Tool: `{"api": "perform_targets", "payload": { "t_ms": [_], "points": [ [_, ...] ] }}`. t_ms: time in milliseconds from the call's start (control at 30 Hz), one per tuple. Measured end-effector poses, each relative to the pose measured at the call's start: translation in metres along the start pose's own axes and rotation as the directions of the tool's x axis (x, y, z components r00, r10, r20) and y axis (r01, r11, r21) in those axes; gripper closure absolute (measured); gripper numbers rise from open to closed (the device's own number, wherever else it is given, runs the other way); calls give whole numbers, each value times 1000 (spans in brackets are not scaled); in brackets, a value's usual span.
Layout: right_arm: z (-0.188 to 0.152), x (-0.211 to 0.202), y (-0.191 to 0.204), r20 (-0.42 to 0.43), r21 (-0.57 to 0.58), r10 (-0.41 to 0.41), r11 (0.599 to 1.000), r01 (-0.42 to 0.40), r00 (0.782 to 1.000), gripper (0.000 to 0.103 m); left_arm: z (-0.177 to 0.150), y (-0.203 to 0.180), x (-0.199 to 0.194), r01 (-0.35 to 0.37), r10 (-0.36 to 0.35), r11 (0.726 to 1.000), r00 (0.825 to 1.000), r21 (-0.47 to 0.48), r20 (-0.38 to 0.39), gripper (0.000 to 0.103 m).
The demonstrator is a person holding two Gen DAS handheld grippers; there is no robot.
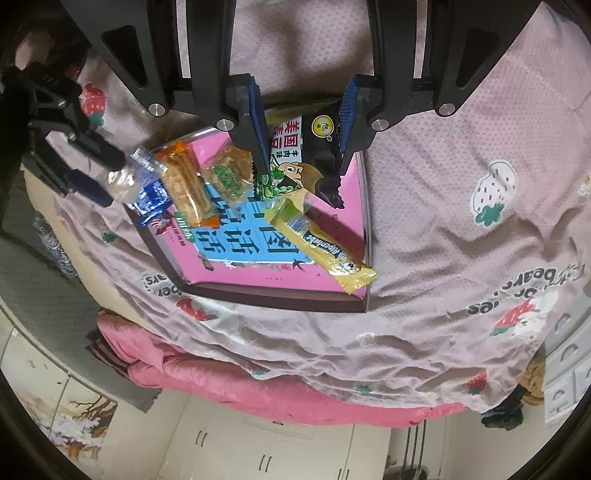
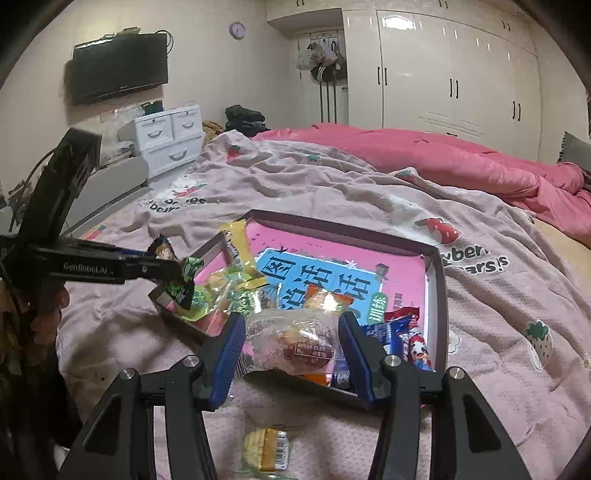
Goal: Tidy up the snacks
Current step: 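Lift the pea packet toward the tray with the left tool while the right tool lifts the candy packet, then carry the pea packet over the tray with the left tool while the right tool carries the candy packet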
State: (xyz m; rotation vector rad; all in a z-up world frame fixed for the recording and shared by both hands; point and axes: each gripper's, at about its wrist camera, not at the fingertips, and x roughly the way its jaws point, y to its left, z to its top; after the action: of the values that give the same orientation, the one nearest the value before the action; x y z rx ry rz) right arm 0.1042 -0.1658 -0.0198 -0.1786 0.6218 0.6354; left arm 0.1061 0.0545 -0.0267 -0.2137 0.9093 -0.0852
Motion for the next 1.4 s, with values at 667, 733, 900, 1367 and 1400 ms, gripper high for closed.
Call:
{"api": "perform_targets", "payload": {
  "t_ms": [667,733,900,1367,1400],
  "points": [
    [1,18,-20,-27,41,-52,998,53,998,56,-4,-9,27,8,-7,999,999,38,-48,68],
    [-1,23,-21,-50,37,-59,998,60,997,56,-5,-11,29,9,-7,999,999,43,-51,68],
    [-6,26,-15,-75,0,-80,997,80,994,56,-5,-12,29,10,-8,999,999,52,-52,68],
    [-20,19,-7,-115,-87,-164,984,154,980,56,-10,-16,33,26,-21,997,997,71,-70,68],
    [-20,19,-8,-114,-88,-165,984,155,980,56,-10,-16,33,27,-22,997,997,68,-71,68]
  ]
}}
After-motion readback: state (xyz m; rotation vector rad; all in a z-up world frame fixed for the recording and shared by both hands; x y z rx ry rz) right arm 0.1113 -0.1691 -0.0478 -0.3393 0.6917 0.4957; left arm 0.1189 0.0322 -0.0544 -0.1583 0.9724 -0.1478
